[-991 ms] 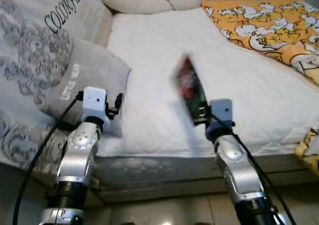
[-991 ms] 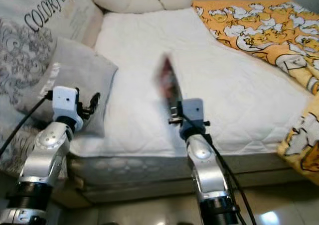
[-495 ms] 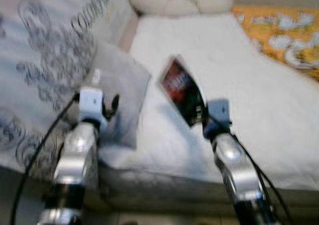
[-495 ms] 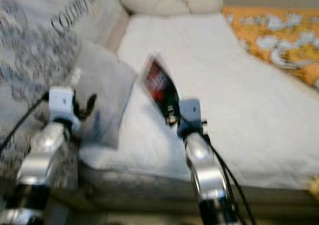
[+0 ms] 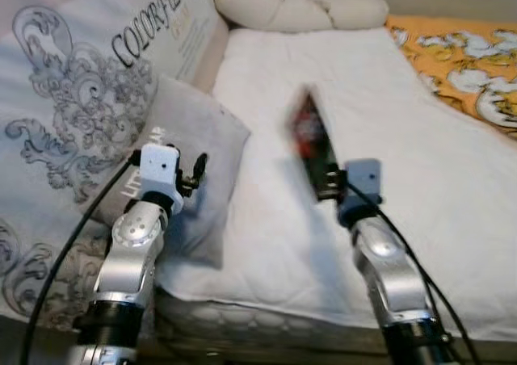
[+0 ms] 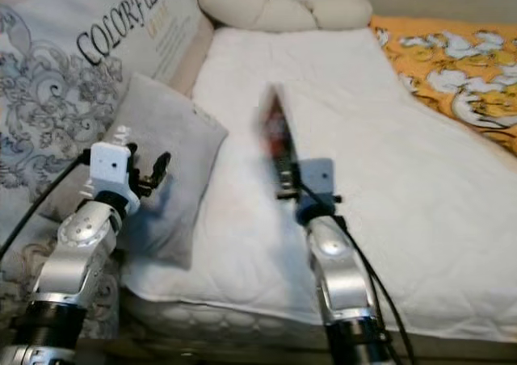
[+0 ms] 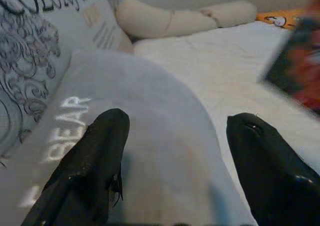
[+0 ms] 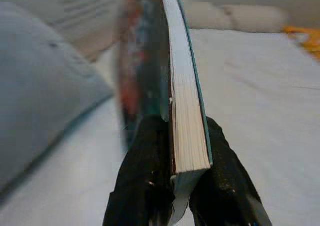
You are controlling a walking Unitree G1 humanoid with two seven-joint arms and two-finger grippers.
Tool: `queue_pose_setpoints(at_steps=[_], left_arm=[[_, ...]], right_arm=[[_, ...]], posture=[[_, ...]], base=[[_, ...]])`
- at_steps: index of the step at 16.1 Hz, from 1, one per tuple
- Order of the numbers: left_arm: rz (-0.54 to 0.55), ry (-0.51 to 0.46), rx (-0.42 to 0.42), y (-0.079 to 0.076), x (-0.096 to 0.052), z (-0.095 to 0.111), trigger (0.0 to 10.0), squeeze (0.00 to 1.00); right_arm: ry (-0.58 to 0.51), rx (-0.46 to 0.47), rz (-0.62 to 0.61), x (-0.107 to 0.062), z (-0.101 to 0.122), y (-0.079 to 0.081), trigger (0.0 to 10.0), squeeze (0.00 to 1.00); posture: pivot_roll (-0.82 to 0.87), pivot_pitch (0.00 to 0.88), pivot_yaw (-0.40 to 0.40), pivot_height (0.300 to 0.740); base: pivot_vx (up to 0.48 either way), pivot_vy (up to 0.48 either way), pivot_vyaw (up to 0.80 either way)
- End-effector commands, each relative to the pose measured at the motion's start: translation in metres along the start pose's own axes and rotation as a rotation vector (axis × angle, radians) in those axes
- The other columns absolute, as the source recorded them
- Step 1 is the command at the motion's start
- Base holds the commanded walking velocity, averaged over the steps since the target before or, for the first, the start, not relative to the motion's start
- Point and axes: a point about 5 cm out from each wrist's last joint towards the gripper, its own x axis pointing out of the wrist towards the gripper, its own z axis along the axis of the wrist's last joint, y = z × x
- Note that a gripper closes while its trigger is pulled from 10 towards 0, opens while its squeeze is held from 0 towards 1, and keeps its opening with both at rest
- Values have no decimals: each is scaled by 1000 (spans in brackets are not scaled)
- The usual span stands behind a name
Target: Clean up the room
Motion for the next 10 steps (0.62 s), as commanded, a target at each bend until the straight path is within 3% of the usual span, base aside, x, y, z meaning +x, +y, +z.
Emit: queue_pose_setpoints(at_steps=[1,5,8,10], left_arm=[[-57,-2,21,-8,-3,1,10000,0],[-165,7,78,-14,-11,0,10000,0],[-281,39,113,-14,-15,1,10000,0],[-368,72,151,-11,-20,1,10000,0]], right_arm=[[-2,33,-19,3,5,-9,10000,0],[75,175,26,16,2,-5,10000,0],[163,394,6,34,-8,-4,10000,0],[237,606,-18,43,-20,2,10000,0]], posture=[[-39,0,19,740],[-15,0,4,740],[1,0,2,740],[18,0,10,740]], base=[[0,0,0],[0,0,0],[0,0,0],[0,0,0]])
